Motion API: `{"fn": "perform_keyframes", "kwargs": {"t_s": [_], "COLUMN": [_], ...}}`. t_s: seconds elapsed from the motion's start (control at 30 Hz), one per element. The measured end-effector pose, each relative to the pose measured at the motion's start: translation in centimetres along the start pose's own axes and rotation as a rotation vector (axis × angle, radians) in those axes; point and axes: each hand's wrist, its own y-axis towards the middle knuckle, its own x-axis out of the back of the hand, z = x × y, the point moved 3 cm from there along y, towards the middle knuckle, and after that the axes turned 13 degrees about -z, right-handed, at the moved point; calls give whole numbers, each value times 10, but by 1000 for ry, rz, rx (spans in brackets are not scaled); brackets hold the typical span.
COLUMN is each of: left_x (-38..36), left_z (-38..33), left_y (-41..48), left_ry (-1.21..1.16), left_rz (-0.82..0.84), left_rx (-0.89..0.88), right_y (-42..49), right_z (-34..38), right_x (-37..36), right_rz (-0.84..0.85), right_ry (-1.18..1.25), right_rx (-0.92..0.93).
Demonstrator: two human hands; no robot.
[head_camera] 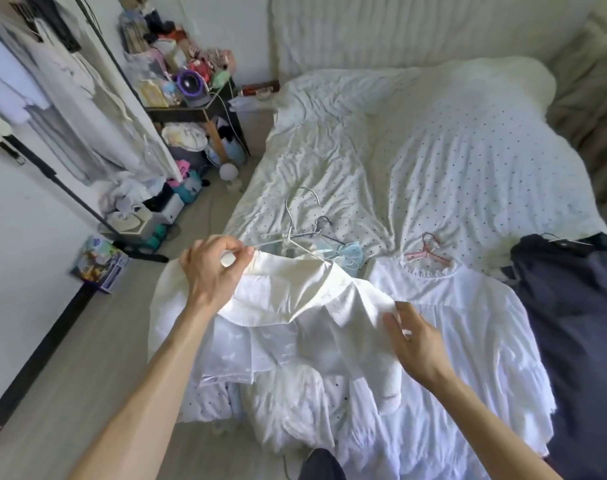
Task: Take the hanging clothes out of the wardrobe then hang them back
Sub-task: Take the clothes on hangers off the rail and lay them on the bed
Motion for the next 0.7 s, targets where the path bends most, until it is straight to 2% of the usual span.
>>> {"fn": "perform_keyframes", "kwargs": {"t_s": [0.17,0.33,0.47,0.7], "left_x": [-79,-190,-266,-369], "left_z": [53,114,158,192], "left_y": [94,150,175,212], "left_ry": [9,13,48,153], "left_rz": [74,361,596,628], "left_rx": [-3,114,181,164], "right_y": [70,144,186,247], "right_z": [21,21,5,-19], "right_x": [-69,-143,-189,-242], "right_rz": [-35,-97,-63,-71], "right_ry": [-8,48,100,165], "right_rx": [-208,-476,-679,-861]}}
